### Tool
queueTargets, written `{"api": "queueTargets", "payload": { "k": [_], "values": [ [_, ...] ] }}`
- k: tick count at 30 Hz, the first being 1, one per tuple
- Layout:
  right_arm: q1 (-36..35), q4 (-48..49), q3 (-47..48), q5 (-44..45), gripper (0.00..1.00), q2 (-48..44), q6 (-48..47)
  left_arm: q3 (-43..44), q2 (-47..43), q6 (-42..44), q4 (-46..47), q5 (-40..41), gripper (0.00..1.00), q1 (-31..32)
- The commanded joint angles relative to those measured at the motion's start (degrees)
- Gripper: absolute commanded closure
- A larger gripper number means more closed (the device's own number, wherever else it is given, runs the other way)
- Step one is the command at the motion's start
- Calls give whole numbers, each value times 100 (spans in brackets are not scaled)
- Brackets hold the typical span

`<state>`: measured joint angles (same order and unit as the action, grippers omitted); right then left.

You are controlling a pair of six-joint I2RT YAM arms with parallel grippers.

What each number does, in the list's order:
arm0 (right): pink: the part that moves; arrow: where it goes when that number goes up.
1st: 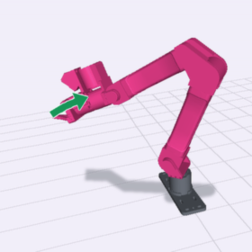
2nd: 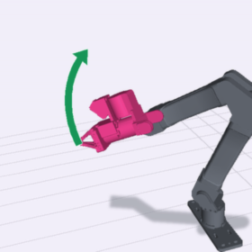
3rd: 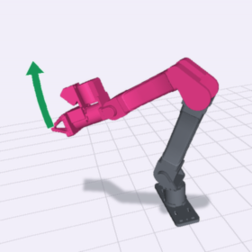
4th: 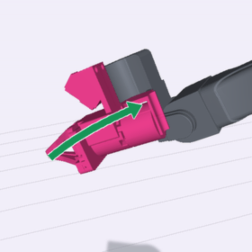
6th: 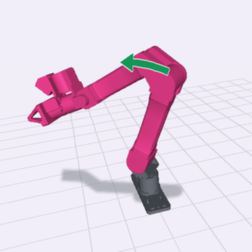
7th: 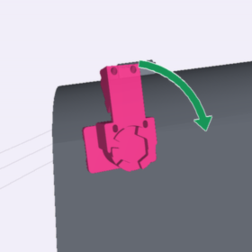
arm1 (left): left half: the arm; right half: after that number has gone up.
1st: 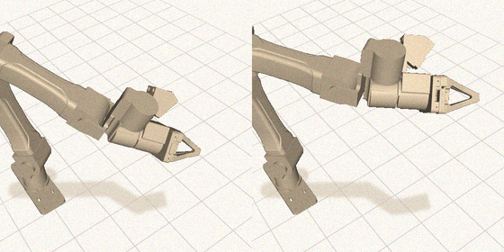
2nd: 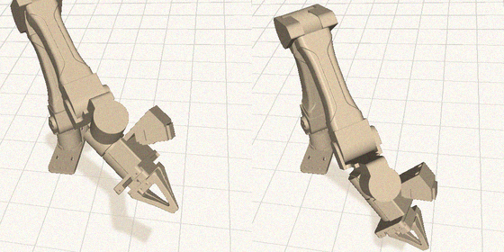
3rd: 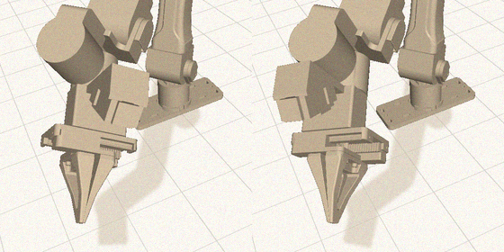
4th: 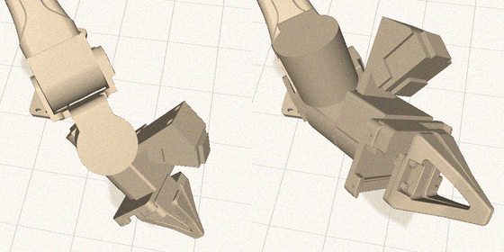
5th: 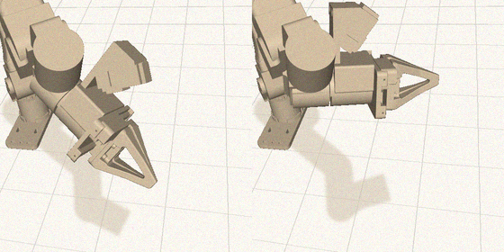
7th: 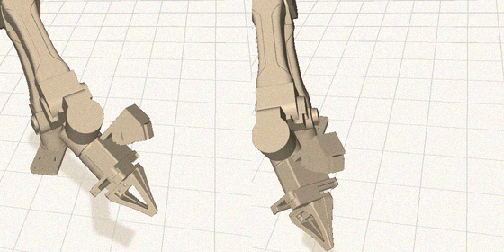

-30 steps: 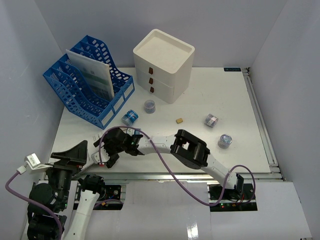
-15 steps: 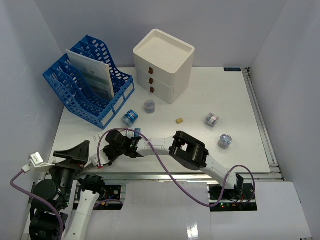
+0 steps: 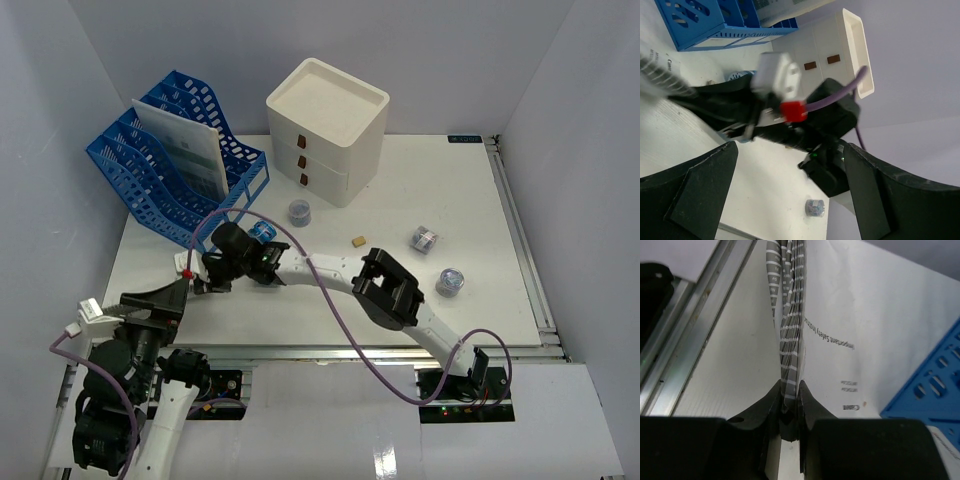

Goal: Organize the desk

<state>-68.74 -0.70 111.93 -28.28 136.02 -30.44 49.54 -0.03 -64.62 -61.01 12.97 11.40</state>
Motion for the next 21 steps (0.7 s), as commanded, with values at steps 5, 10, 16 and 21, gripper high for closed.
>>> {"api": "queueTargets", "payload": {
  "k": [5, 10, 16, 21],
  "values": [
    [508, 99, 377, -902, 92, -911, 1637, -414, -228, -1328, -282, 864, 3, -6],
    [638, 270, -240, -1049, 92, -1268, 1705, -730, 308, -1599, 42, 1312, 2, -6],
    [659, 713, -1265, -1176, 92, -1719, 1847, -804, 1199, -1725, 671, 1669, 2, -6],
    [656, 988, -1746, -1203, 92, -2004, 1899, -442, 2192, -2235, 148, 1698, 2, -6]
  ]
}}
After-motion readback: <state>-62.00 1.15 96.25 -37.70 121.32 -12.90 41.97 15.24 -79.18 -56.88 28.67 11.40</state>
